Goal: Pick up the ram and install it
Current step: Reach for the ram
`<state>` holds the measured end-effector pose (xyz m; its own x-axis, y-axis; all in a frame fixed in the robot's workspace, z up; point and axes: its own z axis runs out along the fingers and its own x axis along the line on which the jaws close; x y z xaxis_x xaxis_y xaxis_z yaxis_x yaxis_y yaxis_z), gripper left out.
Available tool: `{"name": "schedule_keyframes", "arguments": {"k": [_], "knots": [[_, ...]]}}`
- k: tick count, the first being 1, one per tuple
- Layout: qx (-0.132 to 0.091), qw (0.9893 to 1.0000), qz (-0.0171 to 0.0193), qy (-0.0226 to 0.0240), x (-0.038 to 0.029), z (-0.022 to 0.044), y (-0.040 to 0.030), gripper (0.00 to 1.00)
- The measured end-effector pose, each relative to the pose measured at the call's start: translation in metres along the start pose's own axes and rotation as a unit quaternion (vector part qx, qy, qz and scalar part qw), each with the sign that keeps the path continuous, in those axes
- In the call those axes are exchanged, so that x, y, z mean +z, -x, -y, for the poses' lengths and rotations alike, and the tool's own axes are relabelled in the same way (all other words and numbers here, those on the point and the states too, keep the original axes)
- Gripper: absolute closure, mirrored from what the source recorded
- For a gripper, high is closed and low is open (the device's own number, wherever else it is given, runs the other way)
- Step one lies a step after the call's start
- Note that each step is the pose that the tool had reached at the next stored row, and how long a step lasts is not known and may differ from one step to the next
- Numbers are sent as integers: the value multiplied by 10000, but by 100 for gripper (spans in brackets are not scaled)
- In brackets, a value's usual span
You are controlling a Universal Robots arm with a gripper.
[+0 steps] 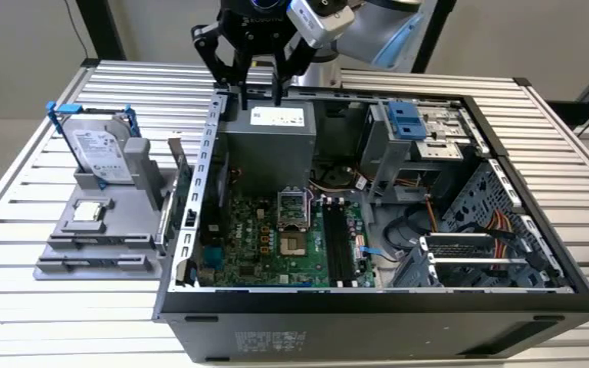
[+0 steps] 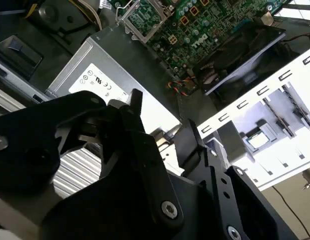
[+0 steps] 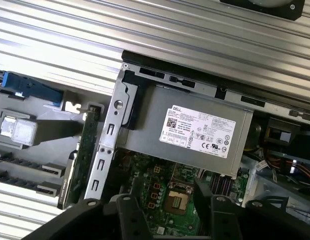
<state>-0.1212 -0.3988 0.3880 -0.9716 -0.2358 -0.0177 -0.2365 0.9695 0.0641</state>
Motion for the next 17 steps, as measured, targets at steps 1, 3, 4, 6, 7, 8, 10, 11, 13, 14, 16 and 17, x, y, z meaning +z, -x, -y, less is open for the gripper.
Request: {"name": "schedule_keyframes", "arguments": {"k": [1, 3, 4, 6, 7, 8, 10, 11, 13, 14, 16, 17], "knots": [[1, 10000, 0, 0, 0, 0, 0, 100], [2, 10000, 0, 0, 0, 0, 0, 100], [3, 10000, 0, 0, 0, 0, 0, 100], [7, 10000, 0, 0, 0, 0, -1, 100], [45, 10000, 3, -1, 0, -1, -2, 100], [118, 9999, 8, -2, 1, -1, -2, 100], [265, 9996, 16, -5, -1, -2, -3, 100], [346, 9994, 22, -7, 0, -1, -3, 100], [502, 9987, 32, -9, 1, -1, -3, 100], [573, 9984, 36, -11, 1, -1, -4, 100], [633, 9980, 40, -11, 1, -5, -25, 100], [648, 9979, 42, -11, 2, -9, -41, 100]]}}
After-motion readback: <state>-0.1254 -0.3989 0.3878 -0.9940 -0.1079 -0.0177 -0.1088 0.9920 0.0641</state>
